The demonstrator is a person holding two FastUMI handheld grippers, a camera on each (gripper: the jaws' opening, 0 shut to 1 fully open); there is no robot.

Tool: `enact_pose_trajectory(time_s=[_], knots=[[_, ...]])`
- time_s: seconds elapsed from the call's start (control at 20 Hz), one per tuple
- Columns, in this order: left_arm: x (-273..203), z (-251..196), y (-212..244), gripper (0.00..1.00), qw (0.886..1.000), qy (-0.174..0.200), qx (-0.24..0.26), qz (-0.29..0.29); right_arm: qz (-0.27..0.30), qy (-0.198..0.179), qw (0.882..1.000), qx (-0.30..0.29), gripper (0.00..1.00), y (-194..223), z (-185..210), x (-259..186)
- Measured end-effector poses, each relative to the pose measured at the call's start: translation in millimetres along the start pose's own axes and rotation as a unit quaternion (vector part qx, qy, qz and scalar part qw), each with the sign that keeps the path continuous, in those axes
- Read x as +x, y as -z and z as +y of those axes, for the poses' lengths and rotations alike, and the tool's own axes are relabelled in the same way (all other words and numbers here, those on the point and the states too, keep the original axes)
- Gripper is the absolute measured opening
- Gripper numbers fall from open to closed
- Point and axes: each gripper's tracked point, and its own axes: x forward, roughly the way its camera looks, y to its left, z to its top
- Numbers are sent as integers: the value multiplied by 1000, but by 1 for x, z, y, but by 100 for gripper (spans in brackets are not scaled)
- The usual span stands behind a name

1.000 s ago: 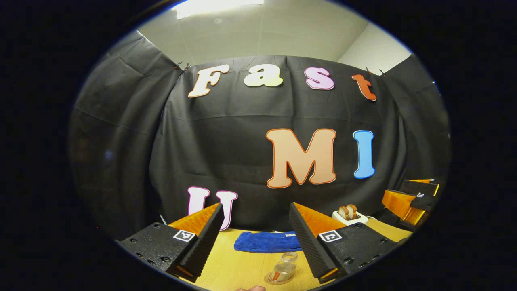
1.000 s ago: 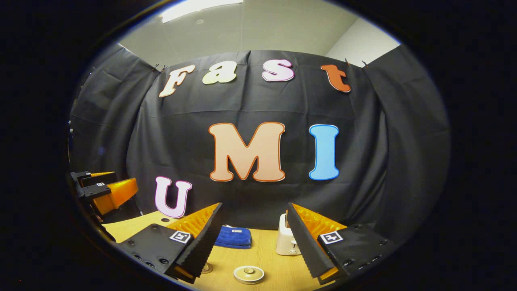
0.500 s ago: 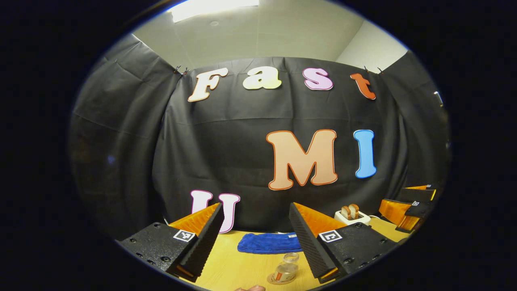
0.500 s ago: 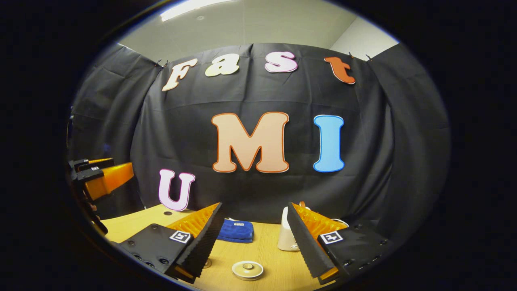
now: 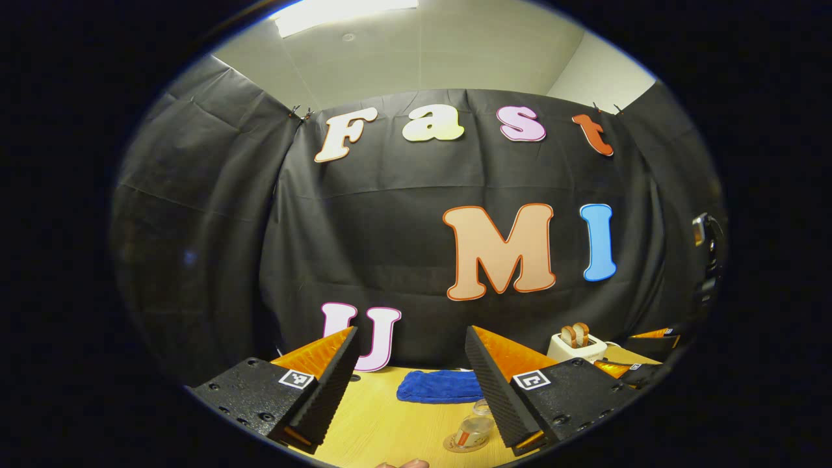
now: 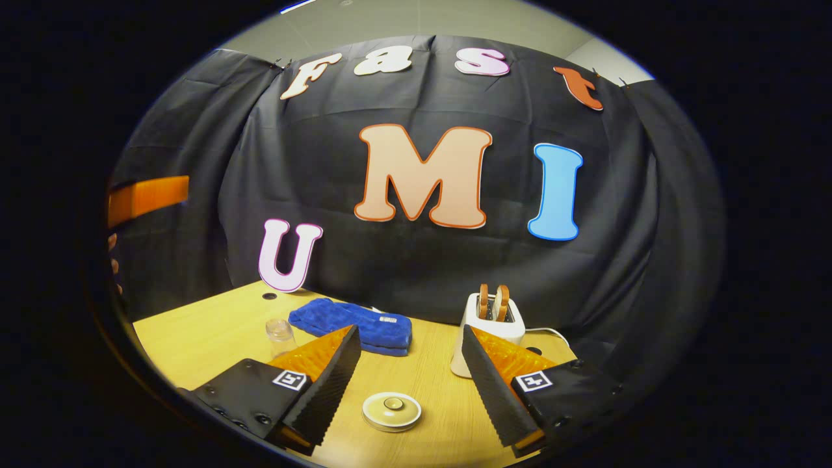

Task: Open the teacup lid with one hand, grasp the water bottle and pour water into the teacup with the other hand; after pouring, place the water bottle on the coaster and then close the teacup lid.

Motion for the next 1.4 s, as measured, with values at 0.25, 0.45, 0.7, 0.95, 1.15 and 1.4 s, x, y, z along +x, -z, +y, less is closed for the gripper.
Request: enact_pose_trajectory(time_s=[0.25,0.45,0.7,0.95,1.15,1.4], knots=[[-7,11,6,92,1000,-12,8,12,52,-9,999,0,95,51,5,21],[-8,15,4,92,1000,-18,13,11,91,-24,995,-13,100,92,15,33],[-10,22,9,95,999,-27,13,23,147,-29,989,1,100,138,20,49],[-11,30,14,95,999,-37,16,29,175,-20,984,-1,98,162,17,59],[-12,36,16,95,998,-43,19,32,191,-21,981,-7,82,173,21,63],[-12,41,18,95,998,-48,20,37,208,-34,977,-15,67,189,28,64]])
